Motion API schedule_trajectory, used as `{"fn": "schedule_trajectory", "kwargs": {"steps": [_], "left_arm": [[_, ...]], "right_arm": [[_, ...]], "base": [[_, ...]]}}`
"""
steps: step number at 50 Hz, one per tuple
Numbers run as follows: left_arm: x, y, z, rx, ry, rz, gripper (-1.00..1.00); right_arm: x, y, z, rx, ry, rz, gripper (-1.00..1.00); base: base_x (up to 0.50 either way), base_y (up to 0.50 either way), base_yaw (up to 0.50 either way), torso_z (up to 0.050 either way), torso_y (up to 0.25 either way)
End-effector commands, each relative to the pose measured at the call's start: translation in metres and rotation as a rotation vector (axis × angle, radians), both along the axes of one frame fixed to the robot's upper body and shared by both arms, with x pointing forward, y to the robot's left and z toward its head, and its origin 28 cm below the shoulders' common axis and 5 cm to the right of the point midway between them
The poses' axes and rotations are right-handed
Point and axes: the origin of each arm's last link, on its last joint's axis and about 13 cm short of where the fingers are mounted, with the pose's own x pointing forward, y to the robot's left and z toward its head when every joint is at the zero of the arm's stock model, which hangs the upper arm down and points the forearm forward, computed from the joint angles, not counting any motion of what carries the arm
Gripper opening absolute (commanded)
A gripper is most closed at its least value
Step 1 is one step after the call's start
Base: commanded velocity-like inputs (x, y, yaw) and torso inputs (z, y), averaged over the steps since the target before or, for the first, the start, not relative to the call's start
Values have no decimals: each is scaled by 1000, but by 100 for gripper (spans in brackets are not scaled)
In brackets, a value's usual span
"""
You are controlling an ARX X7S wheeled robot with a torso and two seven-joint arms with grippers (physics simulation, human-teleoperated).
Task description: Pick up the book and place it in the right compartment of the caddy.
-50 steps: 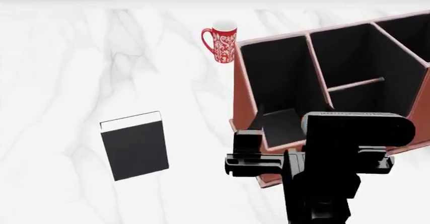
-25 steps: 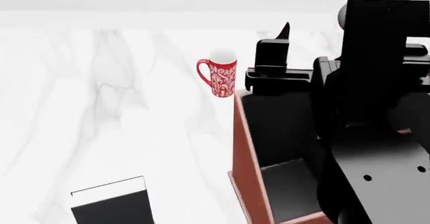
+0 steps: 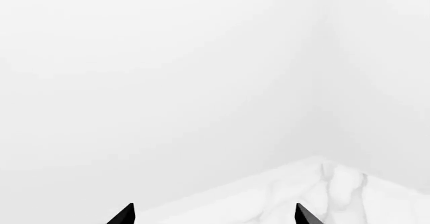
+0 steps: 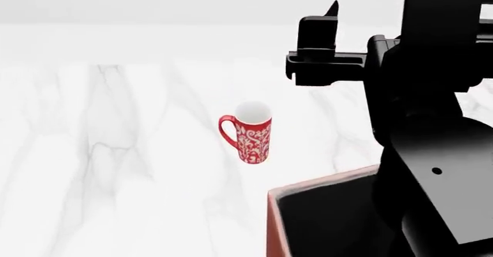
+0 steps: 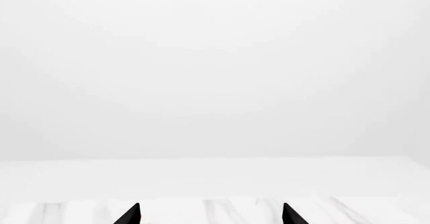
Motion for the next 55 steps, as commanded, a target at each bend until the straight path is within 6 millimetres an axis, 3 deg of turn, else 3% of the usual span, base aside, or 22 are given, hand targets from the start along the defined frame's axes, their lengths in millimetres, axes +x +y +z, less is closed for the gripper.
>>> {"fn": "schedule_trajectory", "kwargs": {"steps": [1, 11, 27, 32, 35, 40, 44, 46, 55], "left_arm": [[-4, 2, -5, -8, 4, 20, 100], [-4, 2, -6, -9, 4, 19, 100], [-4, 1, -5, -11, 0, 12, 100], [-4, 1, -5, -11, -1, 12, 100], [-3, 1, -6, -11, -1, 11, 100], [-3, 1, -6, -12, -1, 9, 100], [-4, 1, -4, -11, -3, 13, 100], [-5, 2, -4, -10, -4, 14, 100], [-5, 2, -4, -9, -4, 16, 100]], "right_arm": [[5, 1, 3, 31, 4, 24, 100], [5, 1, 4, 43, 2, 25, 100], [3, 12, 8, -35, 57, 54, 100], [-6, 22, 9, -77, 159, 338, 100], [-21, 29, 2, -212, 203, 562, 100], [-35, 33, 1, -253, 284, 695, 100], [-53, 37, 3, -230, 306, 899, 100], [-56, 38, 1, -260, 315, 906, 100], [-88, 43, -20, -438, 316, 1205, 100]], "base": [[500, 0, 0, 0, 0], [500, 0, 0, 0, 1], [0, 0, 0, 0, 1], [0, 0, 0, 0, 0], [0, 0, 0, 0, 0], [0, 0, 0, 0, 0], [0, 0, 0, 0, 0], [0, 0, 0, 0, 0], [0, 0, 0, 0, 0]]}}
